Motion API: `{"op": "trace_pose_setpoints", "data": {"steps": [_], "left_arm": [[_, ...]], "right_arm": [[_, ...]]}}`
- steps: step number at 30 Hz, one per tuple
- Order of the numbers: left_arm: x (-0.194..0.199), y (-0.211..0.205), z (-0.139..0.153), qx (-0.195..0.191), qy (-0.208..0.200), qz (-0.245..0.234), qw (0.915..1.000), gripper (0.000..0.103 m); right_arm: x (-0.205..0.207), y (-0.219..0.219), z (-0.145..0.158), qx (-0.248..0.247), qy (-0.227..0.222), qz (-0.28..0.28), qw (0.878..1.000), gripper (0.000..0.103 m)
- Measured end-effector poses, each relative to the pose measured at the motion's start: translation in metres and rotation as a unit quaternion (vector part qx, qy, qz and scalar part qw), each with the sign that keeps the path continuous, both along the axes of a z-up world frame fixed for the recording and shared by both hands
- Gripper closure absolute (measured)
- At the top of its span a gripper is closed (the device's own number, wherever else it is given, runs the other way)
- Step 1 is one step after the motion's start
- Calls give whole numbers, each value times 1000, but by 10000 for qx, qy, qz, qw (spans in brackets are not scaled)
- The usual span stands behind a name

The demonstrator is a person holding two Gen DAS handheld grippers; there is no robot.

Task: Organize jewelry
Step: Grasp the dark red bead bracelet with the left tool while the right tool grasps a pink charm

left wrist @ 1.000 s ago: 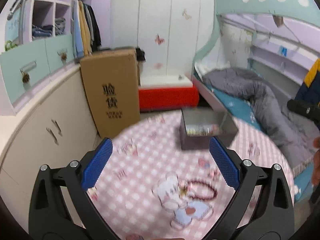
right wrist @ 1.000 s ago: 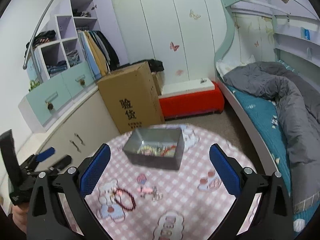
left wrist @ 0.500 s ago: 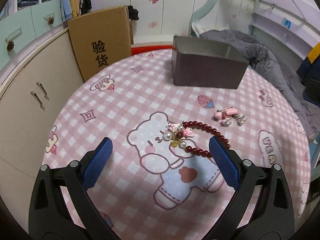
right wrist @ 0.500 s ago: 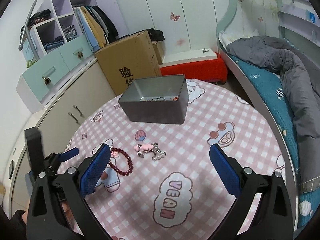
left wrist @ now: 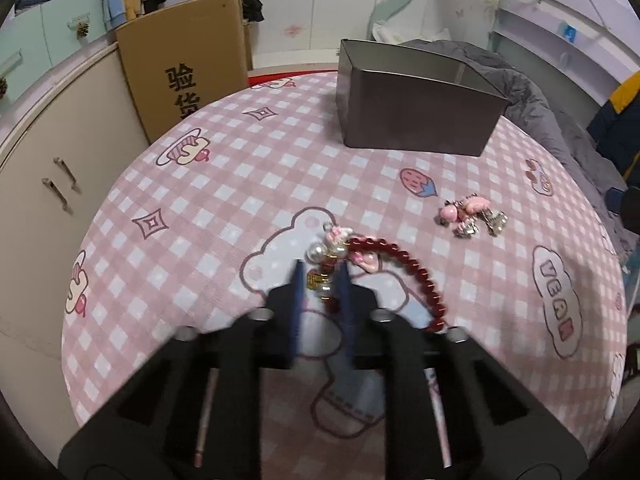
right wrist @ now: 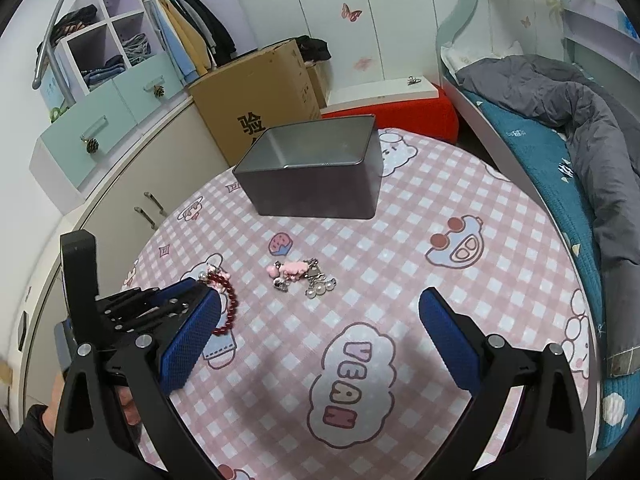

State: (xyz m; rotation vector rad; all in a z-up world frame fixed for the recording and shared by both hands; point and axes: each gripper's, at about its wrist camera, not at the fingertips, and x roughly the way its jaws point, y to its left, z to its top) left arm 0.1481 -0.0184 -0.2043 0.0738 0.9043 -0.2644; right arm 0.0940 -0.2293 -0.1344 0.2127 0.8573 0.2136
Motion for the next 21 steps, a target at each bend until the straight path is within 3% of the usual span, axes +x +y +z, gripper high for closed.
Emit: {"op": "trace_pose_setpoints", "data": {"steps": [6,9,15,18,20,21], "left_arm": [[-15,18,11,-411,-72,-96,9991,95],[-22,24,18,-430,-154,-65,9989,95],[-32,44,36,-429,-389,217,9981,95],[-34,56,41,-413,-458,409,9973,95],[-34,62,40,-420,-456,477,9969,95],[-34,64,39,-420,-456,502,9968,95]], "right_arm": [[3,12,-5,-27,63,179,9998,8],[8,26,-9,-88,100,409,9991,8],[29,70,-23,22,208,1292,9914,9],[43,95,-35,-217,239,1712,9847,28],[55,107,-45,-368,277,1873,9812,47],[61,114,-50,-512,252,1939,9794,48]]}}
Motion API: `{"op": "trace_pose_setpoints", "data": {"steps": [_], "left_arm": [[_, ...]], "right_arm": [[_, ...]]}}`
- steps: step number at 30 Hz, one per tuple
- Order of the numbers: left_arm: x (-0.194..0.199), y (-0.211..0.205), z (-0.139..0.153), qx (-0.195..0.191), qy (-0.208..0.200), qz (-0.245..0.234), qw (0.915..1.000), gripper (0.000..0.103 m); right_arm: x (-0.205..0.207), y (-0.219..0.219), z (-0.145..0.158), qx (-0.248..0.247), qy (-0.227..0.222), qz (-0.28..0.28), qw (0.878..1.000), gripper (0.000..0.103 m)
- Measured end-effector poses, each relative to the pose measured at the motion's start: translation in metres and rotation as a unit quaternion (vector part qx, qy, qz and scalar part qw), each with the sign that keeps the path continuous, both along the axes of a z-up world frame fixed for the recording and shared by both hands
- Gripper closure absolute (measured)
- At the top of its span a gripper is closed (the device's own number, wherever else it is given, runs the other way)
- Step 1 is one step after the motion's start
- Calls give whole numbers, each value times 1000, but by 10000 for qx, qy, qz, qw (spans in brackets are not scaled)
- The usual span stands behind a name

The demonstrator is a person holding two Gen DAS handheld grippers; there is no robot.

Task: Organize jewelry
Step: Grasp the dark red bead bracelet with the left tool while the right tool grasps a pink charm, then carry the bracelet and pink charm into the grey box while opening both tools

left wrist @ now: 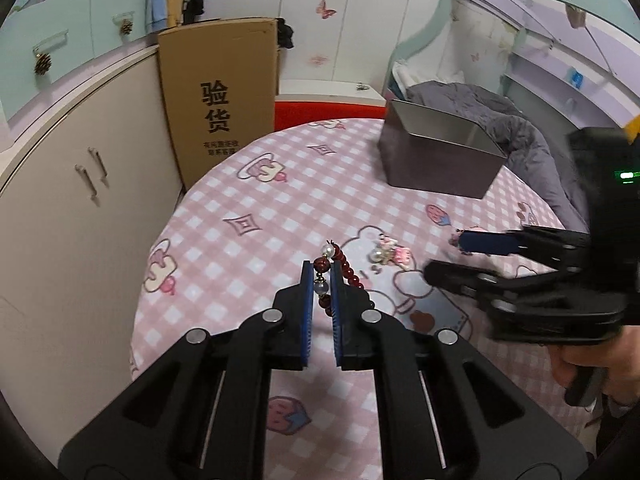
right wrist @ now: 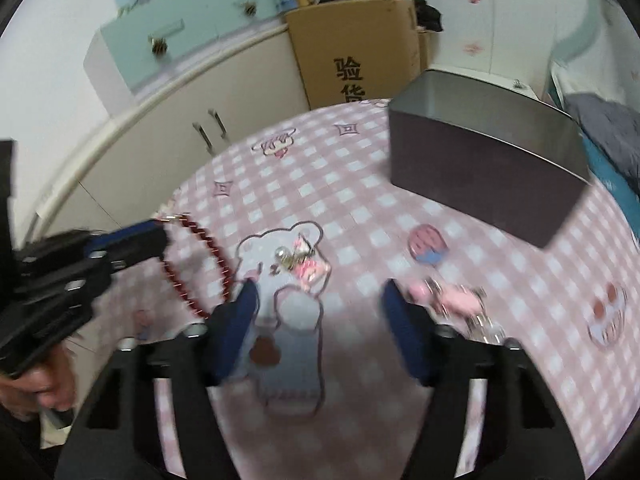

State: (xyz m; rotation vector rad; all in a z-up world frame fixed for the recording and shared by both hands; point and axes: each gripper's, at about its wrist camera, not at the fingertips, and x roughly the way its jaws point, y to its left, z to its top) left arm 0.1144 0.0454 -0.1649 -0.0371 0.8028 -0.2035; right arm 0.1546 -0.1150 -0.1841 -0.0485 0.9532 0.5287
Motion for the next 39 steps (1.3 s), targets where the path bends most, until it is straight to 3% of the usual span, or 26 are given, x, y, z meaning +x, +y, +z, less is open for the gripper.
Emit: {"op": "trace_pose_setpoints", "data": {"steps": [5,7,8,9,13,20,27,39], "left_arm": [[-1,3,-2,-53,23,56,10000,95],[-1,3,-2,-65,18,54,10000,95],[-1,3,-2,-61,12,55,10000,95],[-1,3,-2,-64,8,55,10000,95],[1,0,-2,-74,-2,17,10000,95],[4,-8,7,-94,-92,-112,9999,95],[7,-21,35,-238,-345,-407,9983,95],[51,-59,131,-600,-1246,-1094,9843,95]], "right_arm": [[13,23,-15,-444,-264,352,9980,53],[7,30,-16,-765,-437,529,9947,65],[5,29,-15,-729,-399,594,9948,77],[4,27,-16,-731,-389,619,9946,81],[-4,18,-17,-638,-379,646,9951,82],[-19,-5,0,-56,-336,435,9985,82],[-28,-26,41,257,-663,210,9972,82],[1,-89,146,473,-1612,-535,9843,82]]}}
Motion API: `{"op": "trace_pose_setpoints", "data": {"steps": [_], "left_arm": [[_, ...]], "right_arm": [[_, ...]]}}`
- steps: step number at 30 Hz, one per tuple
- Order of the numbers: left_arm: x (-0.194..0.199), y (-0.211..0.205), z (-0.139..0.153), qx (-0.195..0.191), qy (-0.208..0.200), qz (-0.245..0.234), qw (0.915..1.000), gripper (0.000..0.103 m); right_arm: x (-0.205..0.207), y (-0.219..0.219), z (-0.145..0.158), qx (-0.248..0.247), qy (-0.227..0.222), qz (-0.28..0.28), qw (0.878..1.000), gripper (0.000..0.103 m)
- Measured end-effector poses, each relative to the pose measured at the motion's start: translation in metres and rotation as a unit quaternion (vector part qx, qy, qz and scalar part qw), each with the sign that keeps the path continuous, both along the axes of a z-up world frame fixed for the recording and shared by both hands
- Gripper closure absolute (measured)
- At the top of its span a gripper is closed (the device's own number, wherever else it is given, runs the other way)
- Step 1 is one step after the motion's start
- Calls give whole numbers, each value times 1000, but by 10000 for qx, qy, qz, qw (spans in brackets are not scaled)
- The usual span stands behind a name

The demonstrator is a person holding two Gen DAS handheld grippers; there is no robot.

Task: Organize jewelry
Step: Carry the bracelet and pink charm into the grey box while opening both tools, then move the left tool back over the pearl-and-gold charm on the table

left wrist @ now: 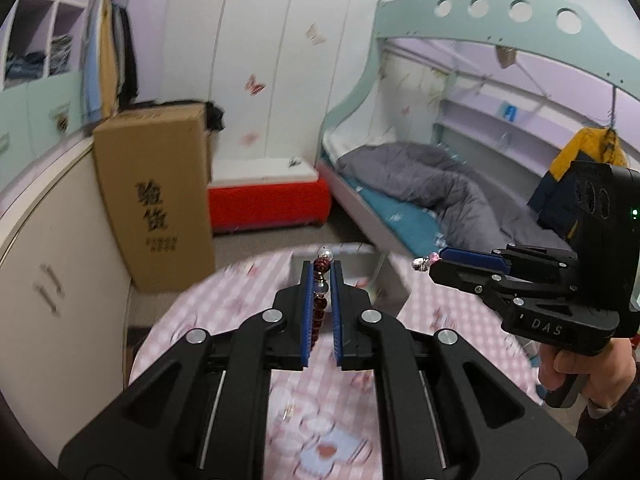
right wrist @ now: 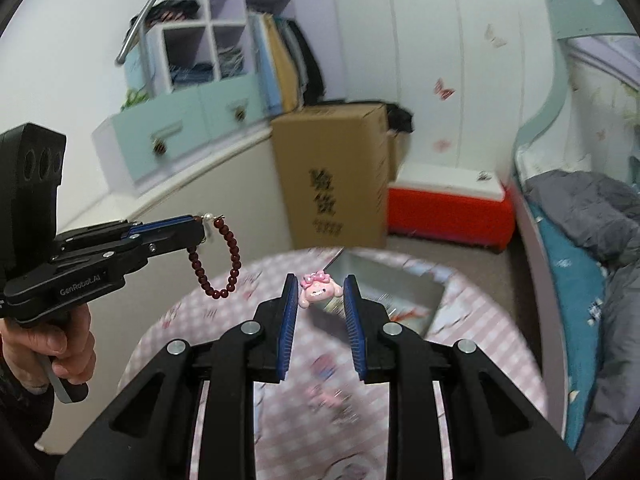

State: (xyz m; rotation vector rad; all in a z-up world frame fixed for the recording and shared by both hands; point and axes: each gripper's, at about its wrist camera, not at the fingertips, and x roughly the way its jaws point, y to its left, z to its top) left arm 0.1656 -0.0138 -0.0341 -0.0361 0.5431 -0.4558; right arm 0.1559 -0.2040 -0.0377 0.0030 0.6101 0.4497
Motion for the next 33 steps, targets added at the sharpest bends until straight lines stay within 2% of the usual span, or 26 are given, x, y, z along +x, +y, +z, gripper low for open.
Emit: {"op": "trace_pose_setpoints", "data": {"steps": [7,18,21,22,24,25,27,30,33], "left_arm": [[48,-27,18,-277,259,-260,9989,95],[93,-68,-1,-68,786,-466,9958,95],[107,-73,-12,119,902,-308,9954,94],[111,-73,-15,172,979,-254,9947,88],[122,-73,-22,334,1240,-99,9917,41],[123,-68,-23,336,1275,71,9912,11],[118,-57,-21,161,1022,171,9945,10],[115,-49,-20,282,1014,341,9939,10],[102,-39,-15,303,812,490,9950,10]], "right_arm": [[41,-18,11,143,138,-319,9993,81],[84,-26,-18,391,835,-546,9942,82],[99,-28,-34,370,1137,-655,9907,82],[103,-28,-38,345,1222,-730,9892,80],[105,-33,-45,356,1377,-953,9852,44],[104,-36,-46,399,1347,-1080,9842,10],[98,-43,-47,524,1230,-1241,9832,8],[95,-49,-50,541,1301,-1361,9806,8],[88,-50,-46,545,1233,-1404,9809,8]]}}
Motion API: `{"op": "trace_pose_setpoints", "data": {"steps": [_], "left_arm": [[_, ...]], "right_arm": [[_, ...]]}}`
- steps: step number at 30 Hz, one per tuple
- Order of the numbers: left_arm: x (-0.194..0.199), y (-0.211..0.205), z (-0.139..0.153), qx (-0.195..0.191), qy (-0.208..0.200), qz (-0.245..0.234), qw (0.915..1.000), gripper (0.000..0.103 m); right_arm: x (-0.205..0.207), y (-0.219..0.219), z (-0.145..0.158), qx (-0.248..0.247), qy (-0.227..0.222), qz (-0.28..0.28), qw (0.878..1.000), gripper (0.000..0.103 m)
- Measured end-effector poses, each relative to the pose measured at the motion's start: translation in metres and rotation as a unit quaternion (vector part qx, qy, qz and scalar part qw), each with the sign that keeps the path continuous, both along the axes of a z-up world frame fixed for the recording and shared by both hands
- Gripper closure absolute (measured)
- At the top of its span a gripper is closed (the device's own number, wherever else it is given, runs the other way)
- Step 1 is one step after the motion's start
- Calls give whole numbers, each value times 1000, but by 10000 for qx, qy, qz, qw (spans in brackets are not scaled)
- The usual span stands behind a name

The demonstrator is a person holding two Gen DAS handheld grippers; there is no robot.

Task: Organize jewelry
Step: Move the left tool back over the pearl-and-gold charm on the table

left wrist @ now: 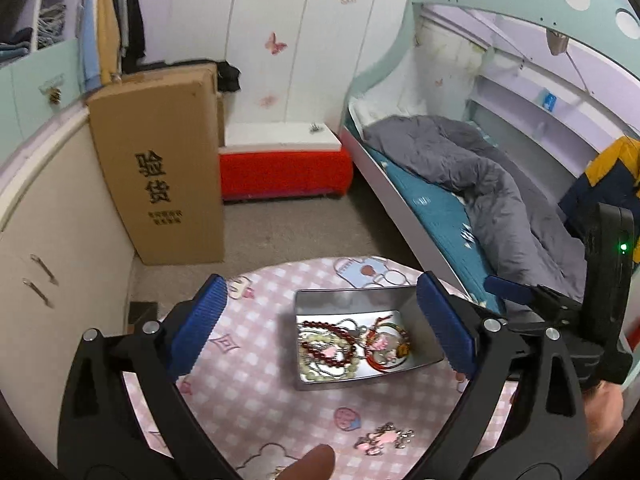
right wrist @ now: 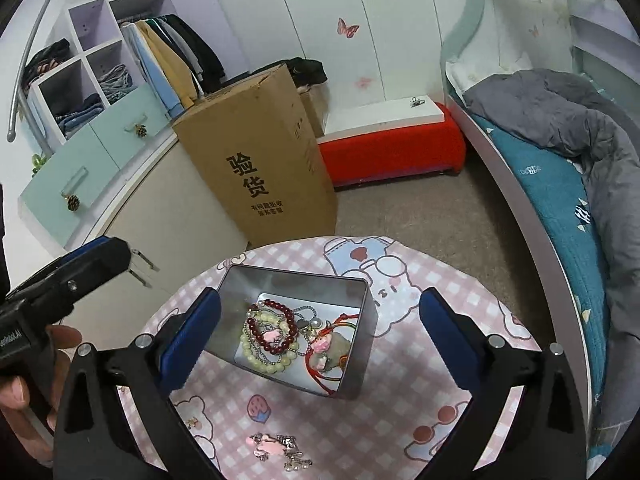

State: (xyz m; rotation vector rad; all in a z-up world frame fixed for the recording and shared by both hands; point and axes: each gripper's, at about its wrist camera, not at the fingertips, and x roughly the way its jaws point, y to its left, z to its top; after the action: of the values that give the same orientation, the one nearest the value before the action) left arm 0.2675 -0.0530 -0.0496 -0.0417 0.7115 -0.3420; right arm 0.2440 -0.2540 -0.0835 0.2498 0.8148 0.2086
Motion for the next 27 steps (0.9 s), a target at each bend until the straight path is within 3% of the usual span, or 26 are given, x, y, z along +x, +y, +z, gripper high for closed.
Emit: {"op": "trace_pose_setpoints", "data": {"steps": [10,15,18,22,27], "left_arm": [[-43,42,12,-155,-458,543,9974,10],[-69,53,18,-88,-765,749,9942,10],[-85,54,20,155,-1005,902,9907,10],[-104,51,13,649,-1334,991,9840,8],[-119,65,-15,456,-1217,1133,9850,8]], "right_arm": [[-23,5,23,-50,-410,110,9991,8],[-59,6,51,-221,-1050,-228,9940,8],[-89,7,62,-492,-1501,-602,9856,8],[-111,8,53,-483,-1517,-629,9852,8],[-114,17,12,-704,-900,-521,9921,8]]}}
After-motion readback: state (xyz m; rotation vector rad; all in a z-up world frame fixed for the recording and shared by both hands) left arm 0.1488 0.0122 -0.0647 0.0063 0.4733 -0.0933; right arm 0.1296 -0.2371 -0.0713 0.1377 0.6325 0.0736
